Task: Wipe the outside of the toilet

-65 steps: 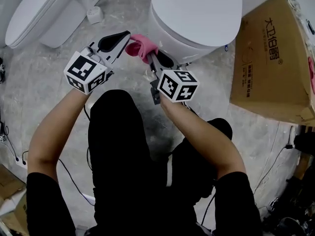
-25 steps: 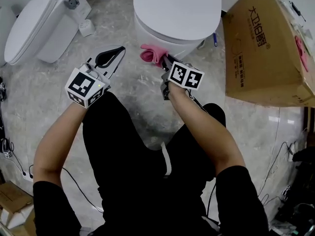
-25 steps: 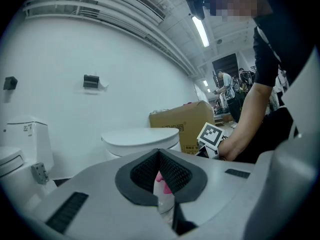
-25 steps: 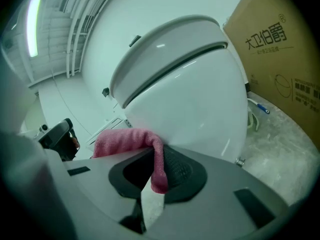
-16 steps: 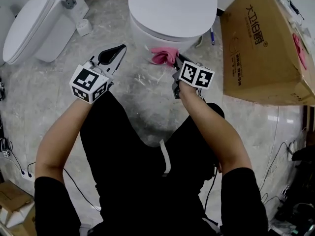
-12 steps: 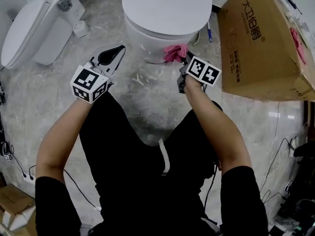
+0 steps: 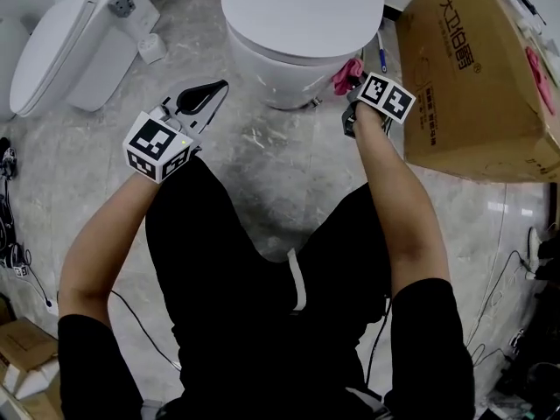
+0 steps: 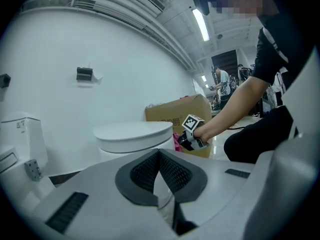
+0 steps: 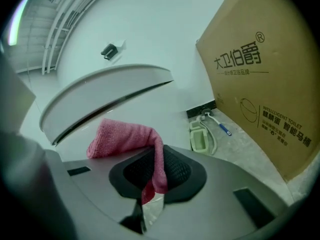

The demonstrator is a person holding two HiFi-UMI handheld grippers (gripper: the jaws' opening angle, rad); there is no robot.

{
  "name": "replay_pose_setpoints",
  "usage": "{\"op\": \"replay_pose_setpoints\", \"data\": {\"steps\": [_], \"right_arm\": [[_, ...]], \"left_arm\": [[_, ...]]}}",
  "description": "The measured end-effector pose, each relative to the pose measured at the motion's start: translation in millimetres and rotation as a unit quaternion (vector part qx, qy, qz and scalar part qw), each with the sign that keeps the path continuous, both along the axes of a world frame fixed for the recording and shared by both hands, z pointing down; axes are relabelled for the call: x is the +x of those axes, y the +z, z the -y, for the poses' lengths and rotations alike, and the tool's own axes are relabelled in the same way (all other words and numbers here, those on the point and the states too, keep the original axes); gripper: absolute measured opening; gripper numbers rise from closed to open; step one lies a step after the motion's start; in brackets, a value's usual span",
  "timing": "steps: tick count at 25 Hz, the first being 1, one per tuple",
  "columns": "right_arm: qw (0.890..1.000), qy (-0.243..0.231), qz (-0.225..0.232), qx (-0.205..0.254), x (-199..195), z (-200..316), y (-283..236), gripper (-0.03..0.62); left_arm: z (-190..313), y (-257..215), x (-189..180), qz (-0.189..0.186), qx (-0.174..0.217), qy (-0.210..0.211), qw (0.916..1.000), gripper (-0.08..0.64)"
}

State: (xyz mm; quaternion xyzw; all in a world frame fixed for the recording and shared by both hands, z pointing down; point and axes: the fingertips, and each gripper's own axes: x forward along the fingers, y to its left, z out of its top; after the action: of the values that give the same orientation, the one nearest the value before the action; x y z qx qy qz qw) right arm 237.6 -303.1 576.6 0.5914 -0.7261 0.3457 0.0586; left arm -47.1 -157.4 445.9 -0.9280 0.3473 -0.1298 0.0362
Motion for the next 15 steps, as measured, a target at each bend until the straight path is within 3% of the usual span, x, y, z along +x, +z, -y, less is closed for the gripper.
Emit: {"op": "replay_pose_setpoints", "data": {"steps": [7,12,15], "right_arm": [[0.999,-0.021,-0.021,0.022,9.4,-3.3,-10.3,0.063],[0.993,-0.112,-0.009,0.029,-19.1,-59.6,-32.1,0.063],[0.985,-0.161,0.031,0.049,-62.3,-93.9,-60.1,0.063]], "left_arm": [[4.8,-1.9,-18.2,-0.006,0.001,-0.018,0.9998,0.014],[17.9,-13.4,-33.6,-0.033,0.006,-0.038,0.9987,0.014],[28.1,-16.8,-44.8,-0.060,0.001,-0.054,0.9967,0.014]]}}
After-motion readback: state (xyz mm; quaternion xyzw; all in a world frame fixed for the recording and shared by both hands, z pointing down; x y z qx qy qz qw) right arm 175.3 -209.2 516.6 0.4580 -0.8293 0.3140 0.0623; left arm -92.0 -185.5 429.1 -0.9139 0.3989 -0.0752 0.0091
